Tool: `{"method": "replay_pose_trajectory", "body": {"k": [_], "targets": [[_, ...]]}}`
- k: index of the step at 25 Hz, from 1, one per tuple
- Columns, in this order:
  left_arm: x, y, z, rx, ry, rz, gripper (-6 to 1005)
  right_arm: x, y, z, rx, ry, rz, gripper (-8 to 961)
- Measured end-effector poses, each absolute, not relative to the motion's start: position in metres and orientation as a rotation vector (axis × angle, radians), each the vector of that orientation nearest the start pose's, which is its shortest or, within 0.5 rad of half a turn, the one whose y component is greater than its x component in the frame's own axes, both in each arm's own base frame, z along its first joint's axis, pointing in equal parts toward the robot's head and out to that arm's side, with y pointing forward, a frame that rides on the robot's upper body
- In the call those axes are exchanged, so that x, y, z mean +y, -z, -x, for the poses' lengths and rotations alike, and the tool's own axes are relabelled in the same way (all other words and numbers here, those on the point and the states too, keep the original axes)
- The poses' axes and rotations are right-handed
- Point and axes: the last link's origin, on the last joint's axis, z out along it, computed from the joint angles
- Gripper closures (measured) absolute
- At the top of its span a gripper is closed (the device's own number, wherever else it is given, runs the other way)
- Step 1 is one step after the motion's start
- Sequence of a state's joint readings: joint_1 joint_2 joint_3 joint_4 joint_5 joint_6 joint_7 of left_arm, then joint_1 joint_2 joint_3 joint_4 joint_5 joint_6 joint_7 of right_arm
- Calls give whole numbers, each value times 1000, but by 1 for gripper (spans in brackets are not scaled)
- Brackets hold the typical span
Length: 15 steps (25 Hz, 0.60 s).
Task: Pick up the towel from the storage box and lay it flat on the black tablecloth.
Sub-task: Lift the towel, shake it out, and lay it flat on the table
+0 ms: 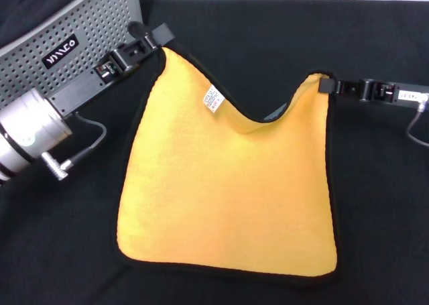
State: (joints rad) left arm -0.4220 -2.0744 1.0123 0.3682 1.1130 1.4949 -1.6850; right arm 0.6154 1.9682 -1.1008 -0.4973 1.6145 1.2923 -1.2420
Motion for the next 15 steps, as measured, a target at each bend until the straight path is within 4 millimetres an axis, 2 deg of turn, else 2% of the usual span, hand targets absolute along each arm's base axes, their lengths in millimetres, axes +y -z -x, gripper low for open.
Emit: {"method": "replay_pose_trajectory", "body": {"k": [15], "targets": [[330,23,269,-1487,1487,1940,854,393,12,-238,1357,-803,2406,937]]}}
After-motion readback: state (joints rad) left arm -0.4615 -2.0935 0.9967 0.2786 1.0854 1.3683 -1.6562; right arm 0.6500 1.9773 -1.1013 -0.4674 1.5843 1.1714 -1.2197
